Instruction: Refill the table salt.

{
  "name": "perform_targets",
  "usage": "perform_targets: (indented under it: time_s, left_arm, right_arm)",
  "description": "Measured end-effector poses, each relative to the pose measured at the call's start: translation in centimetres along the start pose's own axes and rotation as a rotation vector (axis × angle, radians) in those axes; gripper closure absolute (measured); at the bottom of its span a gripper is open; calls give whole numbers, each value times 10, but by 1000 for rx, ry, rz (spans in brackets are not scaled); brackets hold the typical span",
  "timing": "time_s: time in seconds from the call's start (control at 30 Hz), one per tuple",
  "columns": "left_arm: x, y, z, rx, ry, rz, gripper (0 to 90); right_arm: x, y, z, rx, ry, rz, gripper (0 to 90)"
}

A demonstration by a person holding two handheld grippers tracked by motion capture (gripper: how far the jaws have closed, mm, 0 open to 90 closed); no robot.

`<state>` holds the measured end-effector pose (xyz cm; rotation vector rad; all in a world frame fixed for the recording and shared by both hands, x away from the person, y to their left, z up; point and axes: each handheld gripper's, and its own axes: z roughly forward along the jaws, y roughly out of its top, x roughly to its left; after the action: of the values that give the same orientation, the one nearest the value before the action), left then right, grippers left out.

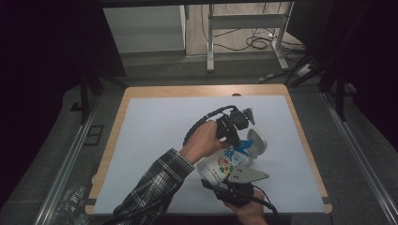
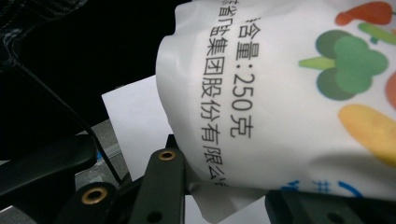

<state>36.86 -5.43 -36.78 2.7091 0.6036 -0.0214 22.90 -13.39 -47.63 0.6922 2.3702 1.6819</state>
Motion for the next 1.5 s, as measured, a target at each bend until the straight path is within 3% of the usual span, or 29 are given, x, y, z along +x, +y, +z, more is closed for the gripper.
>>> perform_targets:
  time_s: [1.5]
  left_arm:
    - [1,2,3,9,-9,-3,897]
  right_arm:
    - [0,1,-1,-1,-3,-5,734]
